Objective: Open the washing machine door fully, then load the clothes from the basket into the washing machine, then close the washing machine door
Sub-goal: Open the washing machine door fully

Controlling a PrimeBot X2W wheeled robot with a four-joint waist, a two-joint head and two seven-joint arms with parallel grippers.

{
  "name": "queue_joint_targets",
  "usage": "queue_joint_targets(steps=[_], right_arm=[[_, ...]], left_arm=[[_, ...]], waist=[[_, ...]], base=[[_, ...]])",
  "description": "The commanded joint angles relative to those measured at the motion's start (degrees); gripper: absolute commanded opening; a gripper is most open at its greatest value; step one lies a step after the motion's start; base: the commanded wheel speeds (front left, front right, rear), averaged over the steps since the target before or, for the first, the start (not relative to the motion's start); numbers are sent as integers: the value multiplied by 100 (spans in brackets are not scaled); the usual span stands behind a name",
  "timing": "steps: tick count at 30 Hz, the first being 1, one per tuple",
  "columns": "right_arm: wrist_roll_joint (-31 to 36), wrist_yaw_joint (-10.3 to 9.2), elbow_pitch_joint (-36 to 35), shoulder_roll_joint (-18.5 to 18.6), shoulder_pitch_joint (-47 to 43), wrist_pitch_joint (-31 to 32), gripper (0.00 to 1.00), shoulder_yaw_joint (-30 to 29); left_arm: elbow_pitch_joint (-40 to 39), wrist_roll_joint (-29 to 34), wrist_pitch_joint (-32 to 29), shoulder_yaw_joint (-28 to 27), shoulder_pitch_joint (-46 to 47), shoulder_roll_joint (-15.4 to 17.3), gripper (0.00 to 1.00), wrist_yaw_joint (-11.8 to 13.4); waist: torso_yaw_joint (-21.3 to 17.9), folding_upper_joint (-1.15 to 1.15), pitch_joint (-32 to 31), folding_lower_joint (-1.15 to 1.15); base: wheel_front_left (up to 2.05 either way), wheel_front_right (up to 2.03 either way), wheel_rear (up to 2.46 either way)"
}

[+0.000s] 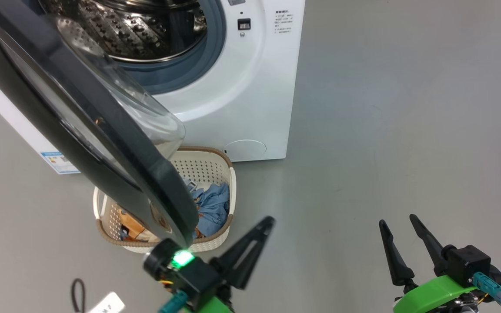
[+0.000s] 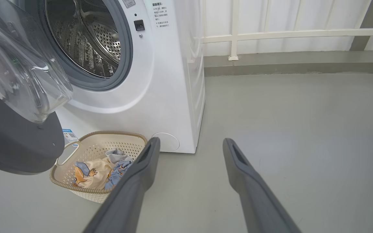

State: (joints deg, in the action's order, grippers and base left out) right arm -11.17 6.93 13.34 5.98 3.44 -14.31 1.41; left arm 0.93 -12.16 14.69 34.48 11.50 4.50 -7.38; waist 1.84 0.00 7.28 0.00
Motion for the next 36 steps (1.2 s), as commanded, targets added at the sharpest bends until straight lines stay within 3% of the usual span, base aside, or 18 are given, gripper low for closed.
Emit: queue_joint_targets(steps=[1, 13, 36], right_arm=[[-67, 56, -105, 77, 162, -69, 100, 170], [-148, 56, -55, 126, 215, -69, 100, 240], [-218, 56, 68, 113, 267, -69, 100, 259]], left_arm=[[-13, -11, 31, -323, 70, -14, 0, 36], [557, 24, 31, -983, 469, -124, 0, 98], [1021, -127, 31, -1165, 750, -161, 0, 303]], waist=[[5, 0, 16, 0], [-48, 0, 109, 0], [-151, 0, 174, 0]], base=[[0, 0, 0], [0, 0, 0], [0, 0, 0]])
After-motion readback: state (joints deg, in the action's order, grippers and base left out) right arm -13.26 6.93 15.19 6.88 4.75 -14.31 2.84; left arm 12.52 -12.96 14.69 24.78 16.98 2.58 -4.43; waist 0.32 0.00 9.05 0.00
